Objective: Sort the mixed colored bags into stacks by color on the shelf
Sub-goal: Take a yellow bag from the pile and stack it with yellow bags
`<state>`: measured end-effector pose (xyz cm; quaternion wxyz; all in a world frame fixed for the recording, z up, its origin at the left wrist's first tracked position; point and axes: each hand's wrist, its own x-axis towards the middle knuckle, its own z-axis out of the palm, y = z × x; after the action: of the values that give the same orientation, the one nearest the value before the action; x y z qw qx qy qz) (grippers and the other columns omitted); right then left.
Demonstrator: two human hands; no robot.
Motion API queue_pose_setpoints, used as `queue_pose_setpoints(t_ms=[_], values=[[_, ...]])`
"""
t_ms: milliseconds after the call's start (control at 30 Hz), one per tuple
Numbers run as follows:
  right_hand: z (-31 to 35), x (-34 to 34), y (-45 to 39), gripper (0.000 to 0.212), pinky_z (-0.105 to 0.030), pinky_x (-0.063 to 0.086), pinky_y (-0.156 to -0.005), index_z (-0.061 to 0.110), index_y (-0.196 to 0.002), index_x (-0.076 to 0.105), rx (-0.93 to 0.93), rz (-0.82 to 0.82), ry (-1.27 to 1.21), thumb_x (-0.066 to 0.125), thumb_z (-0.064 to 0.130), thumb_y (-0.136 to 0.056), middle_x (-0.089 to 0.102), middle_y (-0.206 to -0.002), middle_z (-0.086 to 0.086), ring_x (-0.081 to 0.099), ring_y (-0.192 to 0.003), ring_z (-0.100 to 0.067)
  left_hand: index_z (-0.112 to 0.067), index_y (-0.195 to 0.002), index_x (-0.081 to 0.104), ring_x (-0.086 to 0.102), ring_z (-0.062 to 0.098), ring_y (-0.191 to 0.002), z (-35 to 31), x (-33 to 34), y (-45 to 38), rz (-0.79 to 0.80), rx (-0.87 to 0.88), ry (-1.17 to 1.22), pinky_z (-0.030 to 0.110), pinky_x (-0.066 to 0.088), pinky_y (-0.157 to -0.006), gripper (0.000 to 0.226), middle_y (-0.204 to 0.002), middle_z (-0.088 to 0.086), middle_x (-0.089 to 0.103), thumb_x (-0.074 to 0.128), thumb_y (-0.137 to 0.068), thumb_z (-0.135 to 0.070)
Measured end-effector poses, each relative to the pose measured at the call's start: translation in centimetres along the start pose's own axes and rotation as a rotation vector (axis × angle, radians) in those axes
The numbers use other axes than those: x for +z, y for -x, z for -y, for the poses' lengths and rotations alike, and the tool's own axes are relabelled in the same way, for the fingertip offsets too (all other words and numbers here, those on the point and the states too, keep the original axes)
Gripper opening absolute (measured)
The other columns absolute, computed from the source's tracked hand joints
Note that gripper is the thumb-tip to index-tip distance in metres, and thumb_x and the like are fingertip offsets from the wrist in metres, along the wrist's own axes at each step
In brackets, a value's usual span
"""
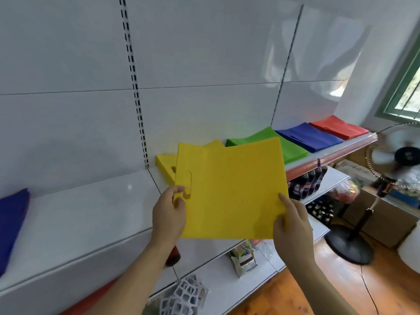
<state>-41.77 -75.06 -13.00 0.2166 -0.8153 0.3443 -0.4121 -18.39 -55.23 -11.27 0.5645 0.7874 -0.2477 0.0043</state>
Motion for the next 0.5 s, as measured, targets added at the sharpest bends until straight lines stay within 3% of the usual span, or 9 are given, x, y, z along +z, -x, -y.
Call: queue_pose_setpoints(t_ms=[67, 100, 267, 433, 500], values=[[-0.7, 1.3, -1.9, 0.050, -0.037, 0.048, -0.077, 0.018, -0.147, 0.057, -0.035, 0.012, -0.013, 0.054, -0.002, -0.101, 0.052, -0.137, 0.002, 0.055, -0.101, -0.018, -0.025, -0.128, 0.065, 0.061, 0.010, -0.106, -0.1, 0.6, -1.0, -0.038, 0.038, -0.059, 0.024, 0.046, -0.085, 0.030, -0.124, -0.009, 0.065, 0.053, -0.105, -0.010], [-1.1, 2.1, -3.0, 0.048, -0.037, 0.048, -0.075, 0.018, -0.145, 0.058, -0.047, 0.023, -0.021, 0.054, -0.001, -0.101, 0.053, -0.135, 0.001, 0.056, -0.099, -0.020, -0.023, -0.130, 0.065, 0.059, 0.011, -0.113, -0.1, 0.9, -1.8, -0.061, 0.053, -0.087, 0.024, 0.045, -0.090, 0.031, -0.127, -0.008, 0.062, 0.054, -0.105, -0.009], [-2.2, 5.9, -8.8, 0.043, -0.033, 0.045, -0.080, 0.017, -0.144, 0.060, -0.075, 0.068, -0.007, 0.053, 0.004, -0.104, 0.056, -0.135, 0.002, 0.053, -0.099, -0.014, -0.022, -0.135, 0.062, 0.052, -0.013, -0.104, 0.7, 2.8, -6.0, -0.139, 0.068, -0.158, 0.004, 0.039, -0.081, 0.033, -0.128, -0.011, 0.056, 0.056, -0.104, -0.011], [-2.3, 8.2, -14.5, 0.042, -0.034, 0.049, -0.078, 0.017, -0.145, 0.059, -0.099, 0.125, -0.016, 0.050, 0.007, -0.106, 0.057, -0.136, 0.002, 0.057, -0.095, -0.016, -0.017, -0.140, 0.062, 0.056, 0.008, -0.109, 1.2, 4.5, -9.1, -0.181, 0.023, -0.187, 0.029, 0.049, -0.089, 0.037, -0.134, -0.002, 0.059, 0.056, -0.104, -0.014], [-2.3, 9.4, -16.4, 0.043, -0.034, 0.049, -0.080, 0.015, -0.146, 0.058, -0.122, 0.158, -0.011, 0.049, 0.005, -0.105, 0.057, -0.136, 0.001, 0.059, -0.097, -0.019, -0.015, -0.141, 0.061, 0.058, 0.021, -0.119, 1.3, 4.9, -10.1, -0.188, 0.012, -0.260, 0.043, 0.053, -0.097, 0.039, -0.135, 0.002, 0.060, 0.056, -0.103, -0.016]])
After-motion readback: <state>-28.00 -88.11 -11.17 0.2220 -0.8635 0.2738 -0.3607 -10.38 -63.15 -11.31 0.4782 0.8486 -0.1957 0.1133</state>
